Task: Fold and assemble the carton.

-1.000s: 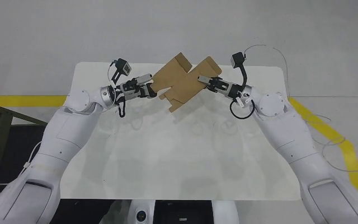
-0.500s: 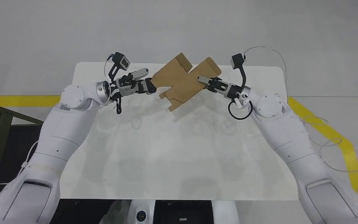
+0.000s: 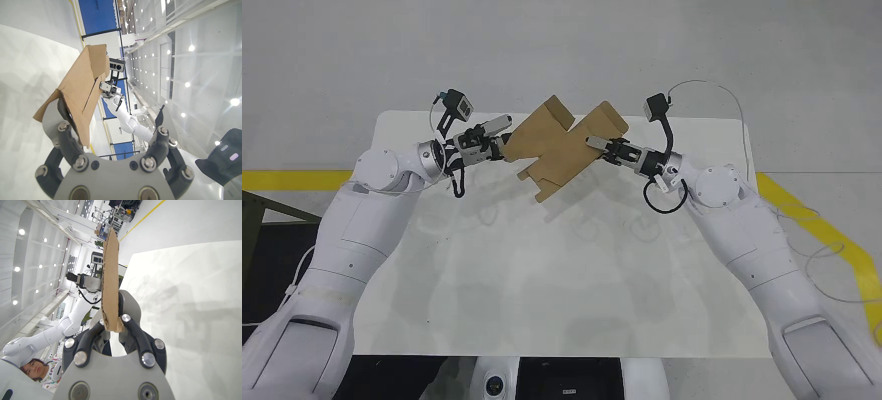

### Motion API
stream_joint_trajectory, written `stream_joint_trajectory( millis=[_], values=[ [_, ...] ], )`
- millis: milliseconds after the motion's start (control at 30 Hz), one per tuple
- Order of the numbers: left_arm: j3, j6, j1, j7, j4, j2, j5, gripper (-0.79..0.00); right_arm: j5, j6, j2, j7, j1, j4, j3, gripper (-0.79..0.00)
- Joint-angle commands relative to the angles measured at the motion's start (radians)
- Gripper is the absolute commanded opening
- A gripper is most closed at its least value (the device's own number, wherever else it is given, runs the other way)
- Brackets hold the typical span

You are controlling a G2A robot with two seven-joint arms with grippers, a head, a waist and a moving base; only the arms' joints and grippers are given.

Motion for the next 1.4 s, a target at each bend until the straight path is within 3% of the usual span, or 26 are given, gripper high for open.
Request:
stream_joint_trajectory(
  millis=[0, 233, 333, 400, 533, 633, 800, 1000, 1133, 1233, 1367],
  values=[
    [0.000, 0.007, -0.001, -0.006, 0.008, -0.003, -0.010, 0.000, 0.001, -0.003, -0.002, 0.002, 0.001, 0.004, 0.001, -0.785],
    [0.001, 0.010, 0.003, -0.029, 0.016, -0.014, -0.021, -0.018, -0.004, -0.012, -0.011, 0.009, 0.003, 0.018, 0.006, -0.785],
    [-0.001, 0.014, 0.003, -0.028, 0.024, -0.016, -0.014, -0.222, -0.006, -0.014, -0.014, 0.011, 0.003, 0.022, 0.009, -0.785],
    [-0.003, 0.015, 0.004, -0.028, 0.030, -0.018, -0.007, -0.286, -0.008, -0.015, -0.015, 0.012, 0.003, 0.024, 0.011, -0.785],
    [-0.001, 0.024, 0.006, -0.038, 0.041, -0.020, 0.019, -0.336, -0.013, -0.017, -0.018, 0.017, 0.002, 0.026, 0.015, -0.785],
    [-0.002, 0.029, 0.008, -0.040, 0.048, -0.022, 0.029, -0.517, -0.018, -0.017, -0.021, 0.021, 0.002, 0.025, 0.017, -0.785],
    [-0.003, 0.036, 0.008, -0.036, 0.065, -0.025, 0.054, -0.508, -0.024, -0.017, -0.024, 0.028, 0.002, 0.027, 0.022, -0.785],
    [-0.004, 0.059, 0.012, -0.044, 0.074, -0.029, 0.069, -0.631, -0.030, -0.018, -0.028, 0.036, 0.001, 0.027, 0.028, -0.785],
    [-0.009, 0.059, 0.013, -0.053, 0.072, -0.030, 0.075, -0.668, -0.032, -0.017, -0.031, 0.039, -0.001, 0.028, 0.031, -0.785],
    [-0.011, 0.062, 0.014, -0.059, 0.073, -0.032, 0.079, -0.785, -0.035, -0.016, -0.033, 0.042, 0.000, 0.030, 0.034, -0.785],
    [-0.014, 0.065, 0.014, -0.064, 0.073, -0.034, 0.085, -0.785, -0.039, -0.015, -0.035, 0.043, -0.002, 0.030, 0.038, -0.785]
  ],
)
